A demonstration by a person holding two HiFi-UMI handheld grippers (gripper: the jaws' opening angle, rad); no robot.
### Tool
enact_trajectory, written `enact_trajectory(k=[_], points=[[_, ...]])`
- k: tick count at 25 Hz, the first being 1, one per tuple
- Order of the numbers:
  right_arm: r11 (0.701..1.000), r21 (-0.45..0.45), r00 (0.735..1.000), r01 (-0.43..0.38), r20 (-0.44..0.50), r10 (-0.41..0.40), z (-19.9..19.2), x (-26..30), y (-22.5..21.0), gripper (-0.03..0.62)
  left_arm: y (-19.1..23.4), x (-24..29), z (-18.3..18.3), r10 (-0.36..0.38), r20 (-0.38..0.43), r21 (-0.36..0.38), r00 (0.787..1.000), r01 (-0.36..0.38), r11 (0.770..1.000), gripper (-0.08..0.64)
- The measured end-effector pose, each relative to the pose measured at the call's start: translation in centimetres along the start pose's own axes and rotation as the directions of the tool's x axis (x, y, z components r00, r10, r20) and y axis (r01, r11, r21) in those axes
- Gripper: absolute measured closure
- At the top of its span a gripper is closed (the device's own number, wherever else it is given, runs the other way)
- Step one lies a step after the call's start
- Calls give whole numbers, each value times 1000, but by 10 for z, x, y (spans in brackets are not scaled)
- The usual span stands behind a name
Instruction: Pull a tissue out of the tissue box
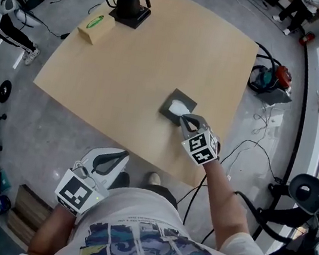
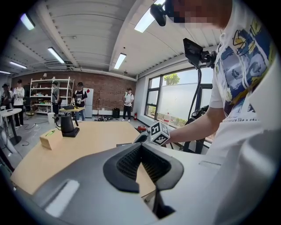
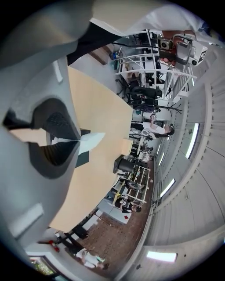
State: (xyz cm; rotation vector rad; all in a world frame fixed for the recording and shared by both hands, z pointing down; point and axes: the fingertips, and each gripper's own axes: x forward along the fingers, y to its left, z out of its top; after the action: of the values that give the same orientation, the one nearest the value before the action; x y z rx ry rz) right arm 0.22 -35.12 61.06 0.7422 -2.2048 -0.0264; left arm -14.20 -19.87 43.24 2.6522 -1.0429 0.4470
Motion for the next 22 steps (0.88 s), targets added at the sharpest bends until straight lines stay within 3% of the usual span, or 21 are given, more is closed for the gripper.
enact_trajectory(k=[22], points=[[995,40,993,88,81,-91,31,-49,-24,589,-18,-3,3,-41,24,28,999,40,999,553]])
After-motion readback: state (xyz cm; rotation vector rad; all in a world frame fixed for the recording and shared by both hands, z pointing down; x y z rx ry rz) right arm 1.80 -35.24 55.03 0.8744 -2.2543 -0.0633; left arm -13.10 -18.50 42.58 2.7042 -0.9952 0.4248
